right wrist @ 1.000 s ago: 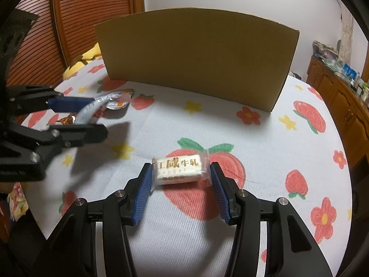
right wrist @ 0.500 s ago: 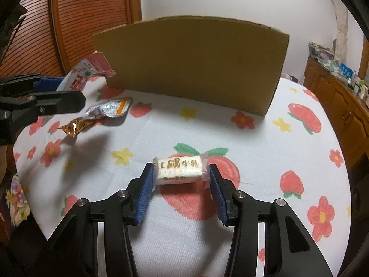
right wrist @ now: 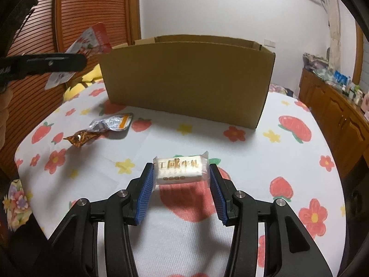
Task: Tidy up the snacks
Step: 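Carry both items over the box and open both tools inside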
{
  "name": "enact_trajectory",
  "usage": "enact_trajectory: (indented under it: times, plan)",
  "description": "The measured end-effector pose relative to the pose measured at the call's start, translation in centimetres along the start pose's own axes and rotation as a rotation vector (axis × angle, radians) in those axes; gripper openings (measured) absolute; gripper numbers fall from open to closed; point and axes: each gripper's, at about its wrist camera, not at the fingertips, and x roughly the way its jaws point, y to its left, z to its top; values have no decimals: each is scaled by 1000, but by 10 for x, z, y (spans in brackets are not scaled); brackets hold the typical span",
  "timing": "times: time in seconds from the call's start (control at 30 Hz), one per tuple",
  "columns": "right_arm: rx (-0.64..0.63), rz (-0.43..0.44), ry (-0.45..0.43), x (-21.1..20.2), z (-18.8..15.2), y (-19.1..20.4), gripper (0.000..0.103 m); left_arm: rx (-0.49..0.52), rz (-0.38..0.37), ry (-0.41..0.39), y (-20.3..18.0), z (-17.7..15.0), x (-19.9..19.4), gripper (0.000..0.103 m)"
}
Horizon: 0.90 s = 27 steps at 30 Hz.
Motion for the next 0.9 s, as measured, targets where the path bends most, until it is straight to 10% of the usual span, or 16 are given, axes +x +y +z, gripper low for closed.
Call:
enact_trajectory:
  times: [0.9]
  plan:
    - [-34,53,-132,12,142,-34,49,-27,103,9,59,90,67,48]
